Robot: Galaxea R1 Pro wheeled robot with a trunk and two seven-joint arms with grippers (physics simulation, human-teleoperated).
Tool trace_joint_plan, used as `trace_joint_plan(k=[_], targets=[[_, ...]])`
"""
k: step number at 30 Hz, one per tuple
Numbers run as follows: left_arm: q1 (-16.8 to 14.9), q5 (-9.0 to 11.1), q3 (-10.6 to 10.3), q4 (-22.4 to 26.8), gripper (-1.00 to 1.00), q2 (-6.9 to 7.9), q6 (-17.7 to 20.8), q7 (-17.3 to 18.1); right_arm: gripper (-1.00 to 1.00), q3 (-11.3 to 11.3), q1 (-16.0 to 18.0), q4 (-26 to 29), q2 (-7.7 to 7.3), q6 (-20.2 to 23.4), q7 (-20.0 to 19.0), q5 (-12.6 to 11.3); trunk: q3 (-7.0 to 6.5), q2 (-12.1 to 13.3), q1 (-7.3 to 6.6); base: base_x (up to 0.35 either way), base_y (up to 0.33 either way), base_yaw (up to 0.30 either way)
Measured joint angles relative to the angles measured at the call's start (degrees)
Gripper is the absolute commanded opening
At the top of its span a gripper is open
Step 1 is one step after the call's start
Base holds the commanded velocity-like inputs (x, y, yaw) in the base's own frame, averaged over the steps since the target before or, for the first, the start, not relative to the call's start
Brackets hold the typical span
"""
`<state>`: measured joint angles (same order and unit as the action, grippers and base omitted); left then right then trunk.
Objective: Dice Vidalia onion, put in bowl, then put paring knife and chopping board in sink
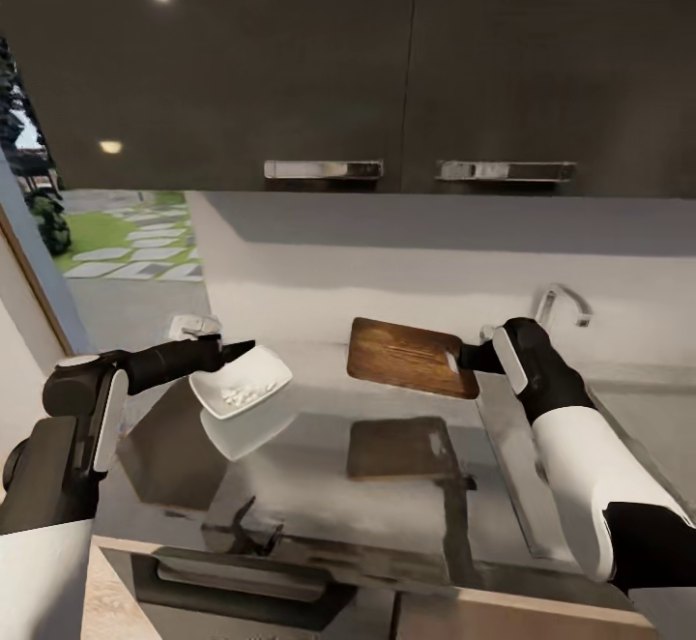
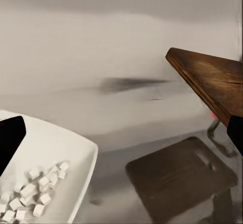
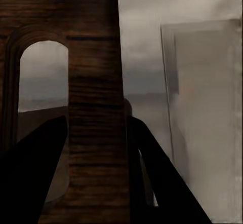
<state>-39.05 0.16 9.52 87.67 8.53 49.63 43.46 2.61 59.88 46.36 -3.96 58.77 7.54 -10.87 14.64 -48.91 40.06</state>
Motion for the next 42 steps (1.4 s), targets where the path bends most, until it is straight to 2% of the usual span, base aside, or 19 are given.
trace_joint_plan(k=[7,19,29,30,33,36,40,41,42], targets=[[0.0,0.0,0.0,0.0,1.0,0.0,0.0,0.0,-1.0,-0.08,0.0,-0.01,0.37,-0.07,-0.01,0.07,0.0,0.0,0.0,-0.166,-0.183,-0.157],[0.01,0.0,0.0,0.0,1.0,0.01,0.01,0.0,-1.0,-0.14,0.01,-0.01,2.1,-0.39,-0.24,-0.59,0.0,-0.01,-0.01,-0.123,-0.186,-0.008],[0.0,0.0,0.09,0.01,1.0,0.01,0.02,0.0,-1.0,-0.3,0.01,-0.34,2.68,-0.39,-0.33,-0.78,0.0,-0.01,-0.01,-0.033,-0.155,0.0],[0.0,0.0,0.09,0.01,1.0,0.01,0.03,0.0,-1.0,-0.29,0.0,-0.35,3.0,-0.39,-0.36,-1.15,0.0,-0.01,-0.01,-0.001,-0.046,0.0],[0.0,0.0,0.15,0.01,1.0,0.0,0.04,0.0,-1.0,-0.21,0.01,-0.53,3.84,-0.42,-0.24,-4.73,0.0,-0.01,-0.02,0.0,-0.015,-0.007],[0.0,0.0,0.17,0.0,1.0,0.0,0.04,0.0,-1.0,0.99,0.01,-0.98,3.99,-0.33,0.18,-5.29,-0.05,-0.01,-0.02,0.0,-0.003,-0.115],[-0.01,0.0,0.17,0.0,1.0,0.0,0.05,0.0,-1.0,5.24,0.0,-3.52,4.02,-0.32,1.57,-4.73,-0.17,0.0,-0.02,0.0,-0.001,-0.155],[0.0,-0.01,0.15,0.0,1.0,0.0,0.04,-0.01,-1.0,8.71,0.03,-5.67,4.46,-2.23,7.93,-6.86,-0.2,-0.01,-0.02,0.0,0.0,-0.032],[0.01,0.0,0.15,0.03,1.0,0.01,0.06,-0.01,-1.0,9.9,-0.01,-6.2,4.77,-2.95,10.77,-2.2,-0.18,0.0,-0.01,0.0,0.0,-0.025]])
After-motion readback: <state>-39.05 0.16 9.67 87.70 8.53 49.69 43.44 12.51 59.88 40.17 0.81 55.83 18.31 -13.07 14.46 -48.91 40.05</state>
